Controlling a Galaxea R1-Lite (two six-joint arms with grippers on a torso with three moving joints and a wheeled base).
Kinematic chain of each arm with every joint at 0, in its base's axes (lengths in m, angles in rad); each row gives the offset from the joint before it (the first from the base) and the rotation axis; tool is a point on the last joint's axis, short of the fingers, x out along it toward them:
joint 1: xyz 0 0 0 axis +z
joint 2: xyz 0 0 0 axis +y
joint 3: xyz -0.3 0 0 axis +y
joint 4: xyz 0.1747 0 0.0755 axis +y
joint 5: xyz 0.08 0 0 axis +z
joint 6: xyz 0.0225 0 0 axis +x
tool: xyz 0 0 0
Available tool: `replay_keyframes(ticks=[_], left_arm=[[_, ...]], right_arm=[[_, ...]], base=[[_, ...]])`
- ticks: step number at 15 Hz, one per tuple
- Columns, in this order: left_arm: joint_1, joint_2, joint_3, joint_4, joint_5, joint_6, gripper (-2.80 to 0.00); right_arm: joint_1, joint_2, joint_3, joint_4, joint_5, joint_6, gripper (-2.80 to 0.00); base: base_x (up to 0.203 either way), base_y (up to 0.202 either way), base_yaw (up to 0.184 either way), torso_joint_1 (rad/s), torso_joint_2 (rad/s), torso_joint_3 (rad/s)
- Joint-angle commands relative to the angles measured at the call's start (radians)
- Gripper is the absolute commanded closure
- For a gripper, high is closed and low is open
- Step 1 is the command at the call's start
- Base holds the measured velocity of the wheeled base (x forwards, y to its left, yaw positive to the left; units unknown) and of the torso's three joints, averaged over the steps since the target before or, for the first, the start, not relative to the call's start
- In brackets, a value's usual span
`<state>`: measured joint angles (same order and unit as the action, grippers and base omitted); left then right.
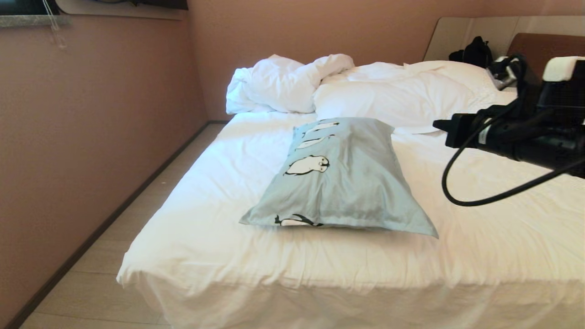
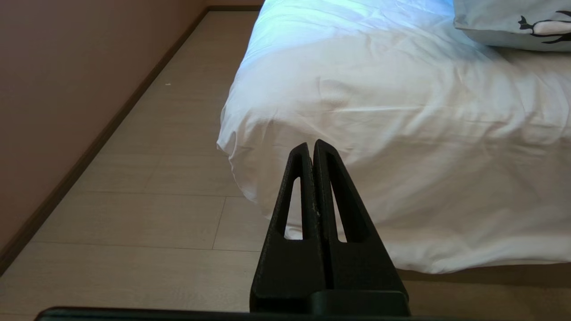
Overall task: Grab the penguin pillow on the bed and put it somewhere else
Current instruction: Pick up the pillow
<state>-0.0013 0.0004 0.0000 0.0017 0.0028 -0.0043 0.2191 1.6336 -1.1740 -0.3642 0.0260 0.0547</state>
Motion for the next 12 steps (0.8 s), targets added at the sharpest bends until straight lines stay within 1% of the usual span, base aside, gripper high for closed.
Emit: replay_keyframes(ticks=[1, 3, 6, 8, 9, 10, 12], left_arm=[[0.000, 0.000, 0.002, 0.000, 0.000, 0.000, 0.00], [0.000, 0.000, 0.002, 0.000, 0.000, 0.000, 0.00], [0.000, 0.000, 0.002, 0.000, 0.000, 0.000, 0.00], [0.000, 0.000, 0.002, 0.000, 0.000, 0.000, 0.00], [0.000, 0.000, 0.002, 0.000, 0.000, 0.000, 0.00], [0.000, 0.000, 0.002, 0.000, 0.000, 0.000, 0.00], [0.000, 0.000, 0.002, 0.000, 0.000, 0.000, 0.00]], right_arm=[[0.051, 0.133, -0.078, -0.014, -0.056, 0.081, 0.00], [0.074, 0.150, -0.098, -0.010, -0.054, 0.137, 0.00], [0.101, 0.153, -0.100, 0.017, -0.061, 0.136, 0.00], [0.103, 0.164, -0.087, 0.022, -0.061, 0.132, 0.00], [0.103, 0.158, -0.086, 0.025, -0.059, 0.133, -2.80], [0.107, 0.150, -0.081, 0.026, -0.058, 0.133, -2.80], [0.142, 0.125, -0.051, 0.025, -0.061, 0.130, -2.80]], base=[[0.000, 0.000, 0.000, 0.000, 0.00, 0.000], [0.000, 0.000, 0.000, 0.000, 0.00, 0.000], [0.000, 0.000, 0.000, 0.000, 0.00, 0.000], [0.000, 0.000, 0.000, 0.000, 0.00, 0.000], [0.000, 0.000, 0.000, 0.000, 0.00, 0.000], [0.000, 0.000, 0.000, 0.000, 0.00, 0.000], [0.000, 0.000, 0.000, 0.000, 0.00, 0.000]])
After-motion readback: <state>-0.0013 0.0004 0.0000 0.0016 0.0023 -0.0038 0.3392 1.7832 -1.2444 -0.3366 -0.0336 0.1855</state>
